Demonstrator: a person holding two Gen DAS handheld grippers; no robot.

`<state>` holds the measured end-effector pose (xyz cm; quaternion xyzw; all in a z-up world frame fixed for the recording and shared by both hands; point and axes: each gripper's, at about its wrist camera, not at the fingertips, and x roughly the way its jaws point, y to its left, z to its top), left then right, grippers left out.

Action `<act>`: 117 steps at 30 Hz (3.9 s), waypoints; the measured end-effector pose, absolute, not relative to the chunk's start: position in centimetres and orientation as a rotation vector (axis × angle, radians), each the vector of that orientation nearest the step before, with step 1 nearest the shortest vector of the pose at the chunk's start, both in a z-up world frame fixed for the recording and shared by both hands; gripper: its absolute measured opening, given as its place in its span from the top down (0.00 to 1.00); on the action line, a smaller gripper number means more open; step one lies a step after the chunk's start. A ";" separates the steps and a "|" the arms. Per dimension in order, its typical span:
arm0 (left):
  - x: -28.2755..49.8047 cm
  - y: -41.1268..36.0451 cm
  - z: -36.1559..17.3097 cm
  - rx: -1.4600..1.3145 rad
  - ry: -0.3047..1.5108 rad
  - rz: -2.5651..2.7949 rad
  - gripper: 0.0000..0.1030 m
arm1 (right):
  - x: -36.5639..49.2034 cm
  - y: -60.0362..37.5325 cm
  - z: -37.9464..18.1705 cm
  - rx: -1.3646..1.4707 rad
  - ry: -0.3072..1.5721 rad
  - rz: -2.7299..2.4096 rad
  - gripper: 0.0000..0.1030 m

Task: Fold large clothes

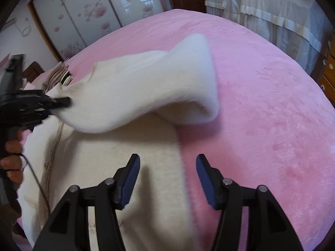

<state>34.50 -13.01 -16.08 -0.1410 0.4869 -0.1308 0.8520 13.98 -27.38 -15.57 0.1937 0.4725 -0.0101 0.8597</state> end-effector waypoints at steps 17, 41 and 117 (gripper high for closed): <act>33.2 -1.0 -9.9 -0.124 0.842 -0.035 0.84 | 23.3 -21.6 -14.6 0.083 0.995 -0.062 0.75; 40.9 4.2 -21.0 -0.256 1.171 -0.045 0.42 | 28.5 -27.5 -11.5 0.352 1.013 0.102 0.30; 18.6 -4.0 -5.3 -0.087 0.974 -0.014 0.43 | 8.9 -19.0 0.0 0.342 0.832 0.056 0.82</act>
